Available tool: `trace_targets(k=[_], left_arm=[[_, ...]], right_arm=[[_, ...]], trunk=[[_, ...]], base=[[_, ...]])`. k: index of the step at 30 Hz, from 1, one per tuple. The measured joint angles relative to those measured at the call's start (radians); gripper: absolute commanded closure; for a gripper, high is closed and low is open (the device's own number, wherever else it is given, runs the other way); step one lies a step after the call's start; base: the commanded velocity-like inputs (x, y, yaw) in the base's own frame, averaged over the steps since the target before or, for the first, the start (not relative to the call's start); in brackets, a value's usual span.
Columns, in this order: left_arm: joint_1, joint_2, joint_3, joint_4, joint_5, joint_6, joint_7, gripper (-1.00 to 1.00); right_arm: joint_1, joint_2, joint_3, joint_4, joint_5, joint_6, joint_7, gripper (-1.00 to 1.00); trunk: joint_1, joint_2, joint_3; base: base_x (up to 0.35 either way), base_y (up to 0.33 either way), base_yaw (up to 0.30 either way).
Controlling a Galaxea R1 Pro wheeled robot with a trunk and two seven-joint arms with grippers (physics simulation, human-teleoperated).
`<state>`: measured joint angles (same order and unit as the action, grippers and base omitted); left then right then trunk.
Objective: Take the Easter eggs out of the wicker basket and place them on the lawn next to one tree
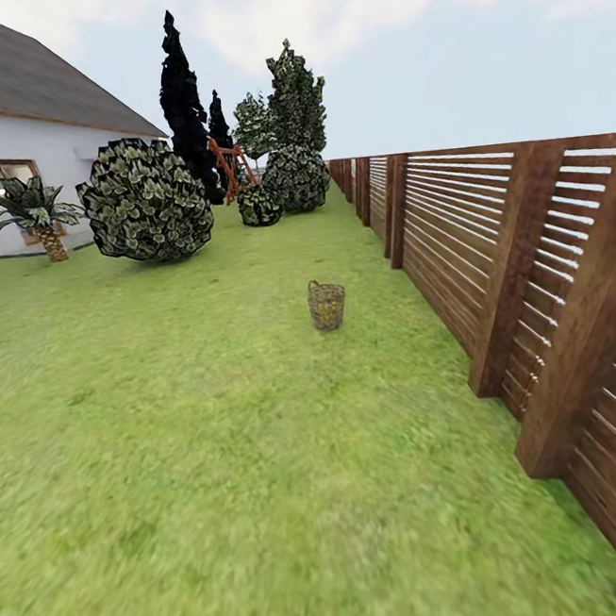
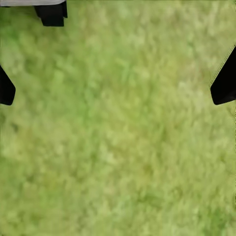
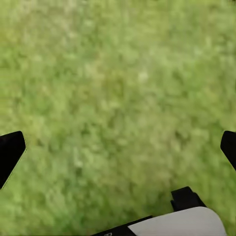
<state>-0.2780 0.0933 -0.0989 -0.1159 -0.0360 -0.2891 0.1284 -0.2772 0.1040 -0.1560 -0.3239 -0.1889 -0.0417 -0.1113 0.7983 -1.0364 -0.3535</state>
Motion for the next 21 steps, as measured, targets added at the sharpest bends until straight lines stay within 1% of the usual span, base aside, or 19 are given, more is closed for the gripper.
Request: trace_targets(k=[21], left_arm=[[0.000,0.000,0.000,0.000,0.000,0.000,0.000,-1.00]], right_arm=[[0.000,0.000,0.000,0.000,0.000,0.000,0.000,-1.00]], trunk=[[0.000,0.000,0.000]], base=[[0.260,0.123,0.000]])
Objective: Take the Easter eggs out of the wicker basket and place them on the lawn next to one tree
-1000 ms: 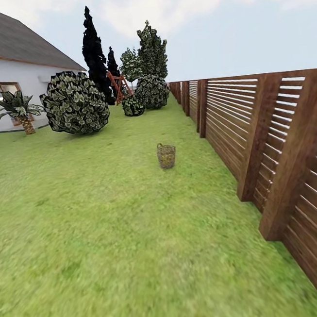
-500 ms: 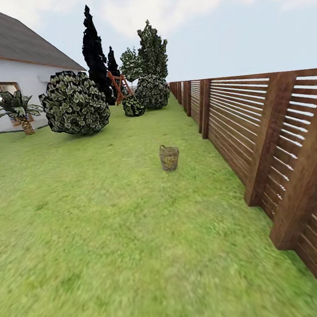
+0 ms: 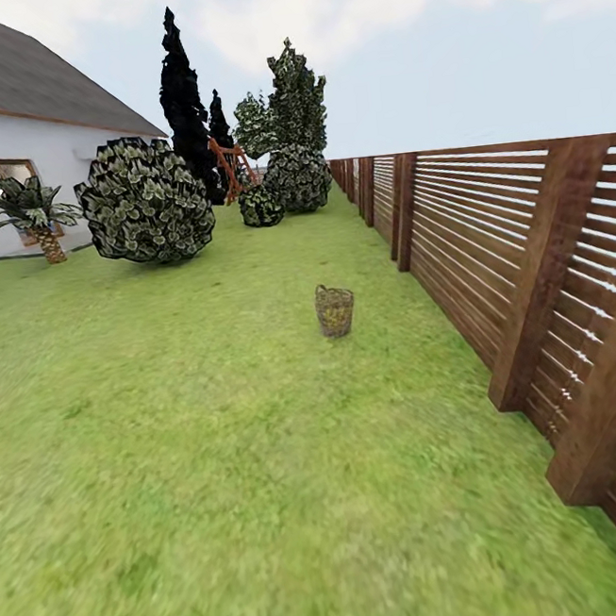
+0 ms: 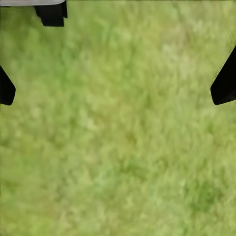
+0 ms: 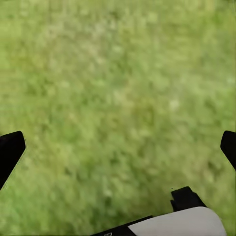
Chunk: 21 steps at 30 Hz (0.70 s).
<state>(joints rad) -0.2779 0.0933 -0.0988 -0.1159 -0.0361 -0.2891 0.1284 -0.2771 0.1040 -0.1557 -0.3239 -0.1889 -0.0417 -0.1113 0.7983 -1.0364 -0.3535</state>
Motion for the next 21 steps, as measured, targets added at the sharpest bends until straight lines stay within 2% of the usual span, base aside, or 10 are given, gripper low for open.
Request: trace_targets(k=[21], left_arm=[[0.000,0.000,0.001,0.000,0.000,0.000,0.000,-1.00]], right_arm=[[0.000,0.001,0.000,0.000,0.000,0.000,0.000,-1.00]], trunk=[[0.000,0.000,0.000]], base=[[0.260,0.121,0.000]])
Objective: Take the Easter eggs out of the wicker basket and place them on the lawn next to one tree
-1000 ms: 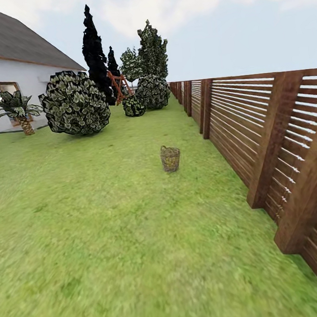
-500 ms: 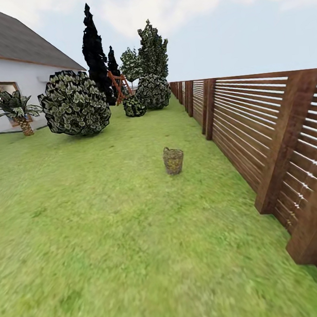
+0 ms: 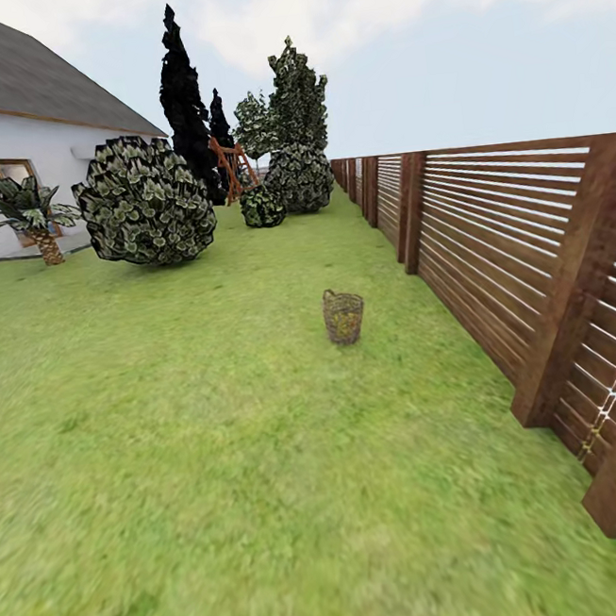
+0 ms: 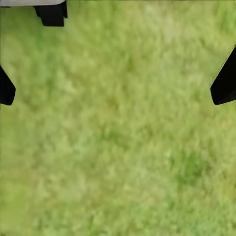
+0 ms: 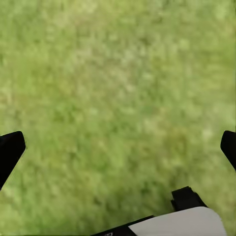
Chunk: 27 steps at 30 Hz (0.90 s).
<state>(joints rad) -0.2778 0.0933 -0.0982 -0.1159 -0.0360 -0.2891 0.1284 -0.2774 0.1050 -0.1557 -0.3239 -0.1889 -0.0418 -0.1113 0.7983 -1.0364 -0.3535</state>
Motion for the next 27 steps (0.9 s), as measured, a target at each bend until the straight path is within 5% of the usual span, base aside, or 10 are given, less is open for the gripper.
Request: trace_targets(k=[27], left_arm=[[0.000,0.000,-0.001,0.000,0.000,0.000,0.000,-1.00]], right_arm=[[-0.001,0.016,0.000,0.000,0.002,0.001,0.000,-1.00]], trunk=[[0.000,0.000,0.000]], base=[[0.260,0.112,0.000]])
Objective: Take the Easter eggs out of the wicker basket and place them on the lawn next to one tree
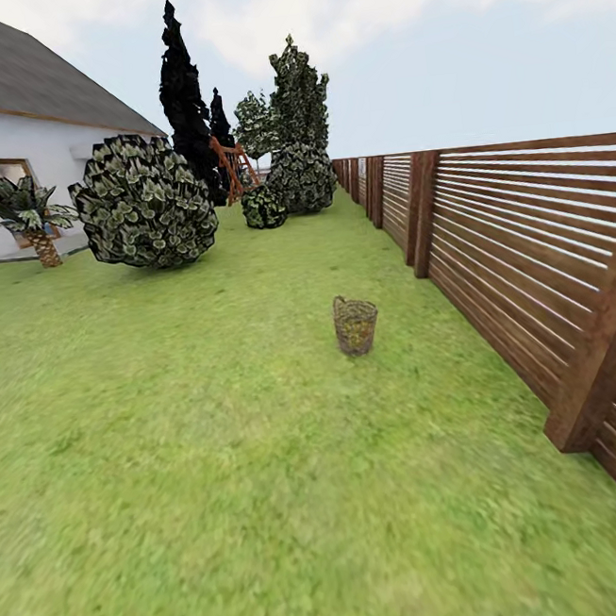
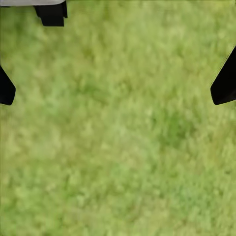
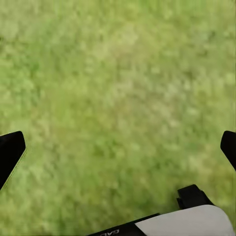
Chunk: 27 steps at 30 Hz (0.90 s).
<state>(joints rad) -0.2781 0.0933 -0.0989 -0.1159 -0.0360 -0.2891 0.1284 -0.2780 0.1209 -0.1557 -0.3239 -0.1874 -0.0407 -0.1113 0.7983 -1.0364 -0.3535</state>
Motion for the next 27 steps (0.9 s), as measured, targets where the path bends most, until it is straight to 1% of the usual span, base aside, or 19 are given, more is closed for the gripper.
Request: trace_targets(k=[27], left_arm=[[0.000,0.000,0.001,0.000,0.000,0.000,0.000,-1.00]], right_arm=[[0.000,0.000,0.000,0.000,-0.001,0.000,0.000,-1.00]], trunk=[[0.000,0.000,0.000]], base=[[0.260,0.109,0.000]])
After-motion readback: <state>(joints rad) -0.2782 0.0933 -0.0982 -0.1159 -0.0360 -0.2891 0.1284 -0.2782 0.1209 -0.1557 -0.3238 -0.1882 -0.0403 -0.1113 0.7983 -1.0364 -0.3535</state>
